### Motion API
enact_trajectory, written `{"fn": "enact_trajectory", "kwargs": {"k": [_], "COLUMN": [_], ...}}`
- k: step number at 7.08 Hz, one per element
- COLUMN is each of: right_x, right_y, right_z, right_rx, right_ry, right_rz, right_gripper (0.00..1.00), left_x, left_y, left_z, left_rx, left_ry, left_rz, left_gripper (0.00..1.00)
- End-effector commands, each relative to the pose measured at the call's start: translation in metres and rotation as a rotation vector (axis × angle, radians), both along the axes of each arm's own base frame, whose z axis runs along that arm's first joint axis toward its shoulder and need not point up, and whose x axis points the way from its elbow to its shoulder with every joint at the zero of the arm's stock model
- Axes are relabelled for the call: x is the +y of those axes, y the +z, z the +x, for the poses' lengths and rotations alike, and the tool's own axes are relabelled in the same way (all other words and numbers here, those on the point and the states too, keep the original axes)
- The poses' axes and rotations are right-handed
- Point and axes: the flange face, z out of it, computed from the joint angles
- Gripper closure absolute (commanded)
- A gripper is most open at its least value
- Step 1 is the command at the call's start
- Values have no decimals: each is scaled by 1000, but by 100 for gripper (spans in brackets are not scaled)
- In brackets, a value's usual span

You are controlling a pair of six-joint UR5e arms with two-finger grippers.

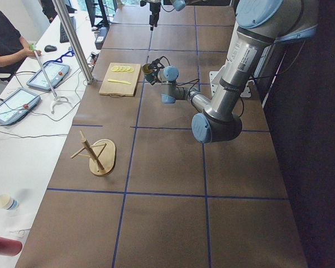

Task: Hang cup on storage rack
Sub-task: 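Grasp the mug handle with the left gripper and lift toward the rack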

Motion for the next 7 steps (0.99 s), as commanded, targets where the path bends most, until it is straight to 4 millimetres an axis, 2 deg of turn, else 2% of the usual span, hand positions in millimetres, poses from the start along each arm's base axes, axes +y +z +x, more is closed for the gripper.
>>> {"fn": "enact_trajectory", "kwargs": {"k": [1,2,3,4,6,7], "right_x": [-2,-3,-2,-3,-3,-2], "right_y": [16,17,17,16,14,12], "right_z": [12,15,14,15,15,15], "right_rx": [20,22,21,20,18,16], "right_ry": [3,9,7,9,9,9], "right_rz": [0,0,2,3,6,10], "right_gripper": [0,0,0,0,0,0], "left_x": [-16,-20,-38,-40,-70,-82], "left_y": [61,79,80,107,122,130], "left_z": [-99,-125,-152,-190,-256,-277], "left_rx": [165,287,384,453,675,787], "left_ry": [-98,-117,-157,-193,-278,-303], "left_rz": [-199,-376,-517,-590,-848,-989], "left_gripper": [97,97,97,98,98,98]}}
